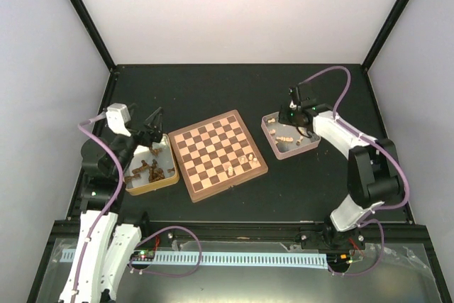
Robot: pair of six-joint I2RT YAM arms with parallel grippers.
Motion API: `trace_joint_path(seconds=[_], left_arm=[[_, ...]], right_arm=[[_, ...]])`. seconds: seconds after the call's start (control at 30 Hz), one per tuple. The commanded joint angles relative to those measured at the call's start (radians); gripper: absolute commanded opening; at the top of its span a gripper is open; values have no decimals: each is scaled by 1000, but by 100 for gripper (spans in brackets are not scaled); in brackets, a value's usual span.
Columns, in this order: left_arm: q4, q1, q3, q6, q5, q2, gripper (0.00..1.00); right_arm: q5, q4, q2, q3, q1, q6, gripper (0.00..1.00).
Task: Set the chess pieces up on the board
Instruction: Pick up the chess piece from the storage box.
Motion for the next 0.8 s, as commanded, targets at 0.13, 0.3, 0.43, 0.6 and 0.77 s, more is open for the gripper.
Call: trace_joint_path(seconds=[0.13,0.3,0.43,0.6,0.77], left_arm=[[102,3,22,-96,164,108,99],[128,-49,48,-153,244,249,99],[91,-161,117,-183,226,384,99],[175,-278,169,-419,213,551,99],[402,-353,203,-753,284,758,99]], right_arm=[[-128,128,-92,-88,-8,284,12],[-209,181,-125,-126,-26,368,11],[-290,248,-166,-172,-56,425,12],[-370,262,-225,-182,-88,453,12],[-404,263,-289,-182,-97,471,12]])
